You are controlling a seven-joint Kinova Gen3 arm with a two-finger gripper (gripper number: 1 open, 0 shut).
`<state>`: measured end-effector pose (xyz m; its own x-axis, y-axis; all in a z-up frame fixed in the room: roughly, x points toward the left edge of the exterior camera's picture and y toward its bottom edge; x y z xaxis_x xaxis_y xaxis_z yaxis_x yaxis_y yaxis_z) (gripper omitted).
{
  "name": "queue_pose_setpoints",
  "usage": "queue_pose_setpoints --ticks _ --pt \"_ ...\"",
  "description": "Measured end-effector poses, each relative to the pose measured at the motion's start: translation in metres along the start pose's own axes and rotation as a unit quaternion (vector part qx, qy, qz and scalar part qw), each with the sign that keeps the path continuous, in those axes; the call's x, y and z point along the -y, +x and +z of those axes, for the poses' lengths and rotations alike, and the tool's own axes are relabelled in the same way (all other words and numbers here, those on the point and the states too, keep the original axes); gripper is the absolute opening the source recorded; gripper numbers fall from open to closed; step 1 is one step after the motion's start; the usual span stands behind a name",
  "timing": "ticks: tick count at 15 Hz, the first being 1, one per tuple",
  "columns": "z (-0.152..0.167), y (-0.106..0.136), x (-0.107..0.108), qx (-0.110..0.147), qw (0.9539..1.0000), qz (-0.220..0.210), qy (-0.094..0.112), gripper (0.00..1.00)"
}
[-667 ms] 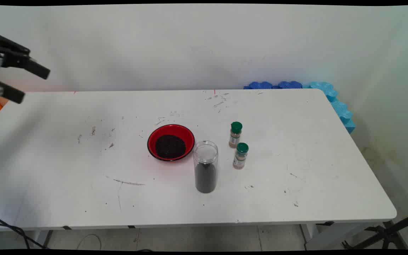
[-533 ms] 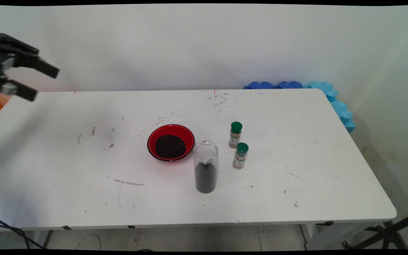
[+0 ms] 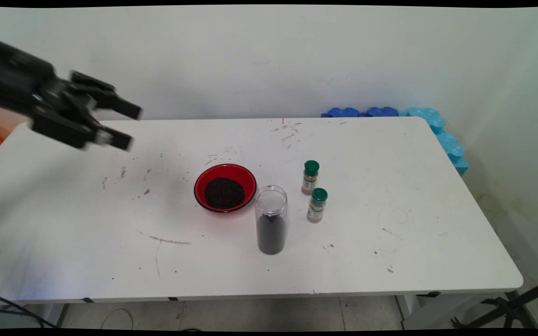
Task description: Pick up the black seasoning powder from the table
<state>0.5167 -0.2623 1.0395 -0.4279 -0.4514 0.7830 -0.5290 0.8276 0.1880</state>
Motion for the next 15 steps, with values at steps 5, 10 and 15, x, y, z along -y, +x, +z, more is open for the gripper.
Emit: queue_pose_setpoints --ticks 5,10,15 --pt "0.078 -0.022 -0.024 0.026 0.9995 -0.005 0.017 1.0" --pt "0.136 -0.044 -0.037 0.044 0.9986 -0.006 0.027 1.0" --pt "0.176 -0.056 -0.039 0.05 0.998 -0.006 0.037 1.0"
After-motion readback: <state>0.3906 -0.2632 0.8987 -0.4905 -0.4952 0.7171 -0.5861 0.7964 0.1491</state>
